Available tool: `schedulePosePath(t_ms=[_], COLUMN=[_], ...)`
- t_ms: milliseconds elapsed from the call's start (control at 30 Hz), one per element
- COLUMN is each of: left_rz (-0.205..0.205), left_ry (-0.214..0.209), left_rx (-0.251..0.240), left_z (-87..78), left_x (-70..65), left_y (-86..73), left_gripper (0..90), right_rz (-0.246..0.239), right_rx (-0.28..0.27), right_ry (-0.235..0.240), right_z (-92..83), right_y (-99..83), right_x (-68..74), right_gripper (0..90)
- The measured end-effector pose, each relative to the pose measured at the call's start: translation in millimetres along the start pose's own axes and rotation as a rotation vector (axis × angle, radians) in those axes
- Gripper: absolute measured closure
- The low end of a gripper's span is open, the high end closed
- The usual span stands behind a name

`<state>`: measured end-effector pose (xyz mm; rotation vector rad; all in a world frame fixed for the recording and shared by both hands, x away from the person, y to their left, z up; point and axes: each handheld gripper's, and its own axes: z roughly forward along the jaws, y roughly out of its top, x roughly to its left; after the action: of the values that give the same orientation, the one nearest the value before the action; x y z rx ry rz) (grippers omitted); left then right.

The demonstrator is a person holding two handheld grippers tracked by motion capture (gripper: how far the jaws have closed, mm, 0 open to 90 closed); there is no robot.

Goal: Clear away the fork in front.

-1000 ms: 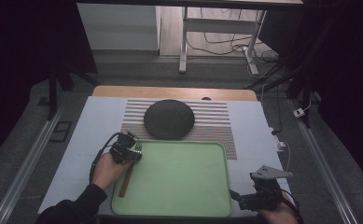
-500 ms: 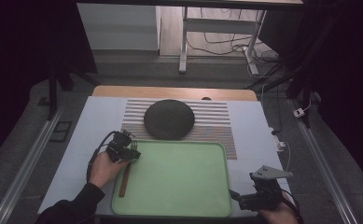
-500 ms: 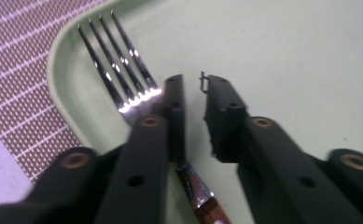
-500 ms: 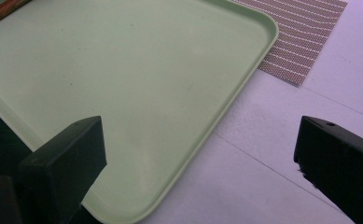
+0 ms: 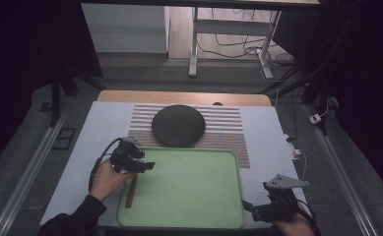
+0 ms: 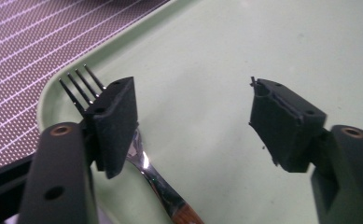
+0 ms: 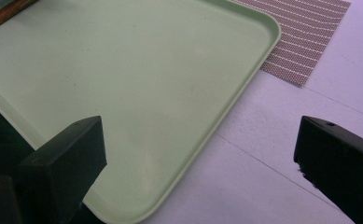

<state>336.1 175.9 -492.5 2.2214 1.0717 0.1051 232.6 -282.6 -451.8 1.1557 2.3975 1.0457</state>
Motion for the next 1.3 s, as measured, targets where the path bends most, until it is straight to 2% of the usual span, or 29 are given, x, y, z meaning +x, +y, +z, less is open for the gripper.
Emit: schedulePosePath(t_ms=[133, 267, 467, 600, 767, 1033, 1300], left_rz=[0.012, 0.023, 0.014, 0.012, -0.012, -0.043, -0.079], left_ry=[-0.025, -0.045, -0.065, -0.090, -0.108, -0.095, -0.079], left_rx=[-0.033, -0.043, -0.064, -0.097, -0.142, -0.211, -0.266], left_z=[-8.6, -16.7, -27.6, -38.3, -54.8, -85.2, -107.7], left_x=[-5.4, -10.1, -14.0, -14.8, -14.7, -13.8, -11.5], left_y=[-0.5, -2.8, -9.5, -17.3, -35.6, -67.6, -95.1], left_gripper=[22.5, 16.9, 10.9, 6.7, 3.3, 0.5, 0.0], right_rz=[-0.006, -0.011, -0.012, -0.014, -0.013, -0.011, 0.003], right_rx=[0.003, 0.011, 0.011, 0.009, 0.009, 0.007, -0.004], right_ry=[0.004, 0.003, 0.004, 0.005, 0.005, 0.003, 0.009], right_z=[0.4, 0.7, 0.7, 0.8, 0.7, 0.2, -0.3], right_y=[0.2, 0.3, 0.4, 0.3, 0.2, 0.3, -0.2], right_x=[0.3, 1.0, 1.1, 1.2, 1.2, 0.7, -0.8], right_gripper=[2.9, 2.9, 2.9, 2.9, 2.9, 2.9, 2.8])
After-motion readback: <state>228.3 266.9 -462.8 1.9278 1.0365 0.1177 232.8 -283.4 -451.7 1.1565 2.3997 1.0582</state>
